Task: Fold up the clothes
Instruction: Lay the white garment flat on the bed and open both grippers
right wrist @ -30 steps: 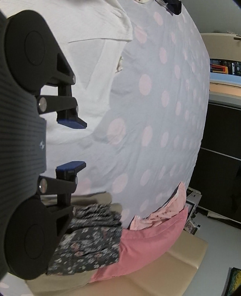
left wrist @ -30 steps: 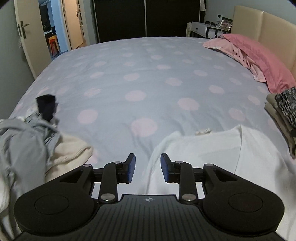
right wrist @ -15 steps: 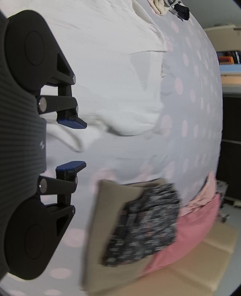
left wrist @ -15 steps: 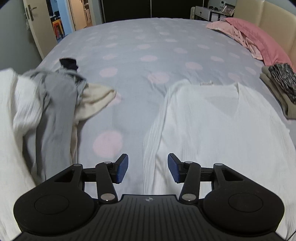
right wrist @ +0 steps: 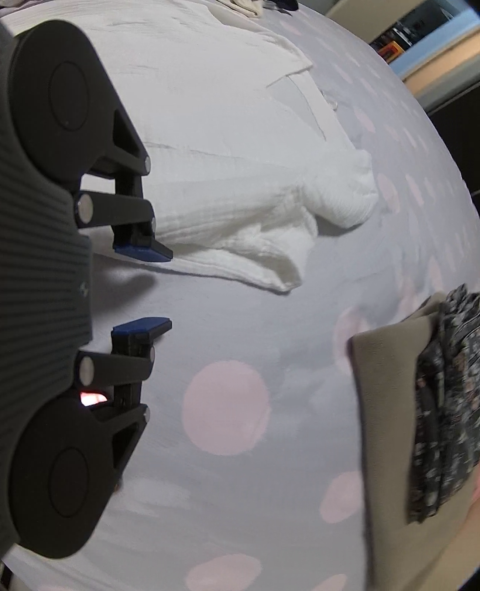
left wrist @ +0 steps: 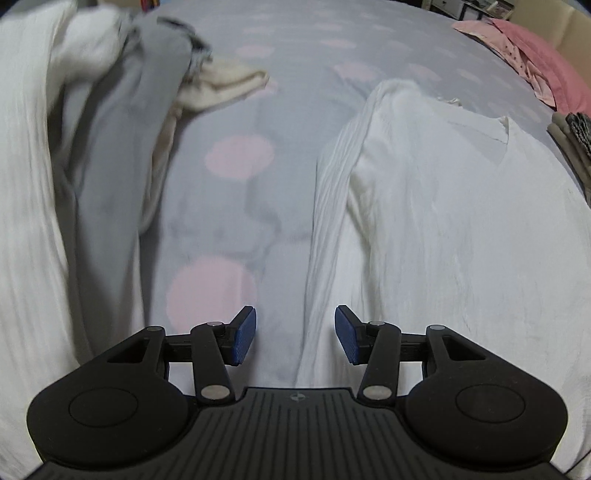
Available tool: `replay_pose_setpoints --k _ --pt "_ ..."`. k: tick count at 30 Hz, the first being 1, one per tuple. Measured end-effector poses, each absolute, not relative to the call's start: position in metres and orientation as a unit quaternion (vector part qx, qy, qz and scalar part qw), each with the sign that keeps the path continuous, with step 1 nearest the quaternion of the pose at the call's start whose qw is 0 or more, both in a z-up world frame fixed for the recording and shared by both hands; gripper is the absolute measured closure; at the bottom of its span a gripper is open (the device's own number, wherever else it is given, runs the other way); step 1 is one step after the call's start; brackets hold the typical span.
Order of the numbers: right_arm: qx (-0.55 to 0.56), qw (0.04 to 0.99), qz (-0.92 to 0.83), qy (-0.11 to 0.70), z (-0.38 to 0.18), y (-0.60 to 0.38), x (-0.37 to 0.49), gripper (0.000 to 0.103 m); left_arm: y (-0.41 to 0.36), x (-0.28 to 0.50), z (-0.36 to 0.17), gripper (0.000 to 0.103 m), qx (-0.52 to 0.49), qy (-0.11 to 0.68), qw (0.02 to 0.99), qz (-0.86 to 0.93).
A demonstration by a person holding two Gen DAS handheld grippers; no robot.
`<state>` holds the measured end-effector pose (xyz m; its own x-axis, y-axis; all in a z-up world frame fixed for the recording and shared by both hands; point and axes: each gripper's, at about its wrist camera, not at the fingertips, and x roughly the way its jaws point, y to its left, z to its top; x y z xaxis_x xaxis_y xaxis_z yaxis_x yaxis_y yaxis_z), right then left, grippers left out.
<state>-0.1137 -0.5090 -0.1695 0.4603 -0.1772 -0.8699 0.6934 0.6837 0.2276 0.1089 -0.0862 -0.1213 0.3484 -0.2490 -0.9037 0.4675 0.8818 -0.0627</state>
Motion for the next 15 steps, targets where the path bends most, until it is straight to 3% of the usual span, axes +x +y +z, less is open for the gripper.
replay_pose_setpoints --k 9,15 --pt "0.341 0.795 -0.279 0.418 -0.178 -0.517 -0.112 0.058 -0.070 0.108 -0.133 0.059 0.050 0.511 0.836 -0.192" --pt "0.350 0.792 -0.276 0.418 -0.181 -0.522 -0.102 0.059 -0.076 0.112 -0.146 0.065 0.053 0.541 0.814 -0.207"
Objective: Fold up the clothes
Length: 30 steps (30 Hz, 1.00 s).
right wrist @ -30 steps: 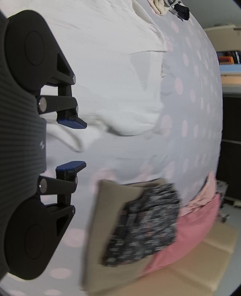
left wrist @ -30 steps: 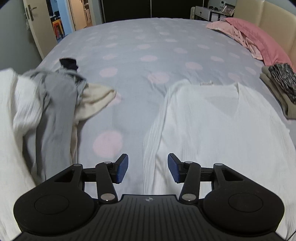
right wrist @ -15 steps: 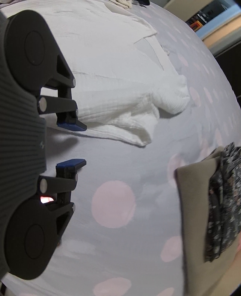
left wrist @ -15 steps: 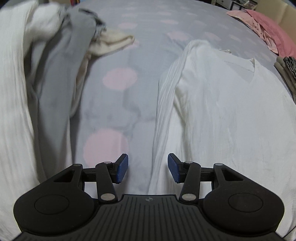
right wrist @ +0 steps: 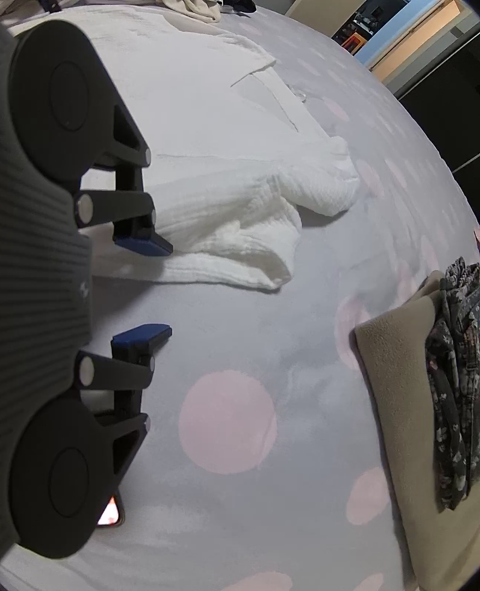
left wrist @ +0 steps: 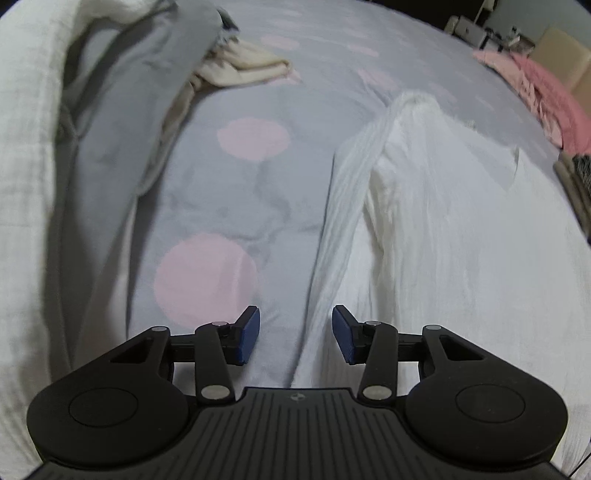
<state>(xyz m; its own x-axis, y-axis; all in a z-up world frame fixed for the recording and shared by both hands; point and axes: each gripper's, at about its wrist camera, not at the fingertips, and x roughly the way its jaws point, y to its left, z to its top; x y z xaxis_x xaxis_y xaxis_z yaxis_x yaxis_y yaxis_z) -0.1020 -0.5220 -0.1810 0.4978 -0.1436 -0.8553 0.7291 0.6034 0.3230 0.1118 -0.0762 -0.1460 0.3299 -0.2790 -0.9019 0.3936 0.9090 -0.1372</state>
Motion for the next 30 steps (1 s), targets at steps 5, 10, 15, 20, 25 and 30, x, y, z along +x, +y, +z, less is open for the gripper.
replay_pose_setpoints --k 5,10,15,20,25,30 --pt "0.354 0.791 -0.255 0.429 -0.187 -0.517 -0.088 0.086 -0.083 0.112 -0.150 0.079 0.070 0.544 0.812 -0.199" --pt "0.305 0.802 -0.265 0.440 -0.181 -0.508 -0.077 0.099 -0.083 0.115 -0.137 0.102 0.056 0.520 0.827 -0.207" --pt "0.283 0.812 -0.300 0.413 -0.158 -0.517 -0.082 0.099 -0.073 0.127 -0.110 0.103 0.023 0.485 0.855 -0.183" --pt "0.279 0.810 -0.332 0.394 -0.133 -0.538 -0.087 0.099 -0.053 0.151 -0.069 0.103 -0.021 0.430 0.891 -0.145" --pt "0.249 0.814 -0.380 0.363 -0.105 -0.559 -0.093 0.099 -0.030 0.175 -0.036 0.103 -0.061 0.369 0.923 -0.091" --pt "0.201 0.815 -0.457 0.294 -0.074 -0.570 -0.105 0.099 -0.028 0.181 -0.031 0.103 -0.083 0.359 0.927 -0.077"
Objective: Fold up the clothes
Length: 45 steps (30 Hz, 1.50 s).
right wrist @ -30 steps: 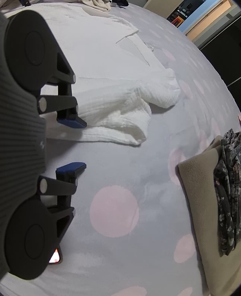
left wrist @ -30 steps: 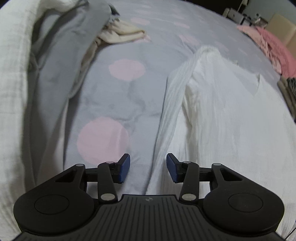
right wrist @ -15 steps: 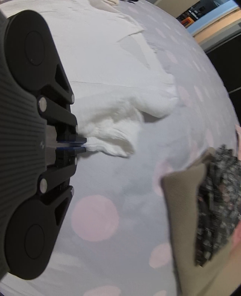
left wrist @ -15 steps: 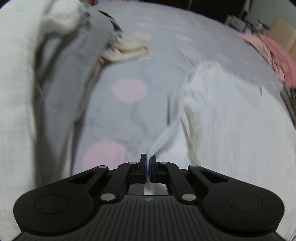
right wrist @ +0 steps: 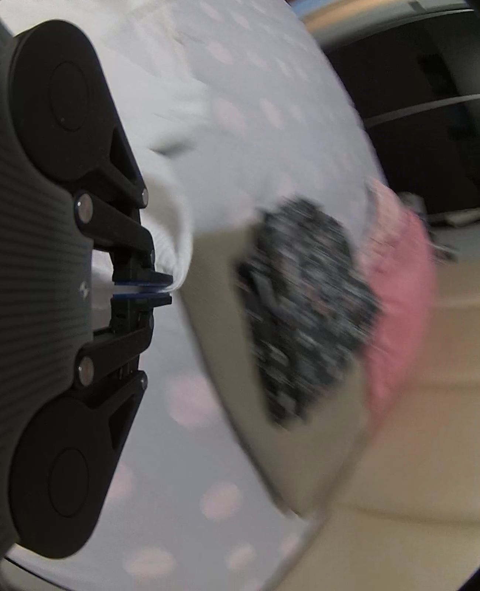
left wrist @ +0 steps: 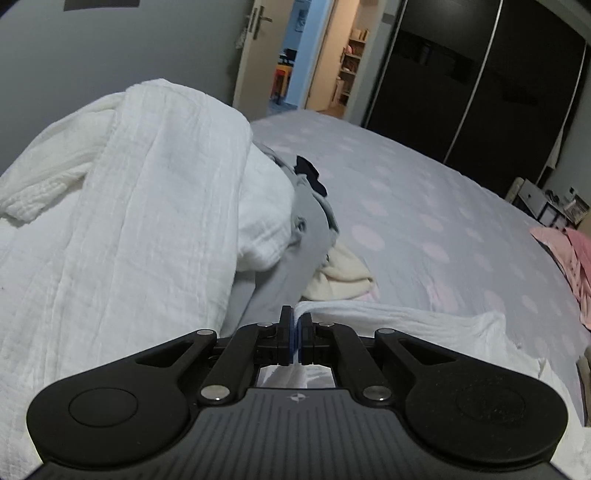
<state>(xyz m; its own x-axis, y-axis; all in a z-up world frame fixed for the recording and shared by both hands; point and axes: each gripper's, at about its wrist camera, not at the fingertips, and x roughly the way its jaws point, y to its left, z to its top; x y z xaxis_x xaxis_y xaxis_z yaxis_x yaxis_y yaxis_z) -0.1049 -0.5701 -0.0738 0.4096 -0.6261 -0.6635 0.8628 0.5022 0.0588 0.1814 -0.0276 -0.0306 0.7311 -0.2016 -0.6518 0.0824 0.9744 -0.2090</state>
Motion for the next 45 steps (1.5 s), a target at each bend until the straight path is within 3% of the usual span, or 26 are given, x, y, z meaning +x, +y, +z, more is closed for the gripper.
replay_pose_setpoints --k 4,7,18,22,27,35,39,45 --pt "0.198 0.837 -0.447 0.248 -0.050 -0.567 -0.114 0.099 -0.038 0.180 -0.038 0.103 -0.075 0.373 0.921 -0.087" --pt "0.200 0.866 -0.378 0.259 -0.049 -0.553 -0.109 0.099 -0.048 0.177 -0.044 0.103 -0.062 0.383 0.916 -0.099" --pt "0.122 0.895 -0.144 0.404 -0.110 -0.439 -0.065 0.099 -0.061 0.166 -0.058 0.103 -0.044 0.410 0.905 -0.104" --pt "0.092 0.880 -0.119 0.451 -0.134 -0.420 -0.058 0.090 -0.062 0.164 -0.063 0.103 -0.038 0.421 0.900 -0.101" --pt "0.131 0.887 -0.121 0.427 -0.120 -0.436 -0.076 0.070 -0.061 0.163 -0.067 0.103 -0.038 0.427 0.898 -0.099" --pt "0.232 0.871 -0.251 0.354 -0.101 -0.516 -0.108 0.068 -0.064 0.165 -0.068 0.103 -0.037 0.430 0.896 -0.100" --pt "0.258 0.831 -0.326 0.371 -0.124 -0.547 -0.128 0.058 -0.065 0.166 -0.067 0.103 -0.039 0.432 0.896 -0.098" --pt "0.368 0.766 -0.338 0.405 -0.164 -0.571 -0.152 0.058 -0.068 0.166 -0.069 0.103 -0.036 0.435 0.894 -0.100"
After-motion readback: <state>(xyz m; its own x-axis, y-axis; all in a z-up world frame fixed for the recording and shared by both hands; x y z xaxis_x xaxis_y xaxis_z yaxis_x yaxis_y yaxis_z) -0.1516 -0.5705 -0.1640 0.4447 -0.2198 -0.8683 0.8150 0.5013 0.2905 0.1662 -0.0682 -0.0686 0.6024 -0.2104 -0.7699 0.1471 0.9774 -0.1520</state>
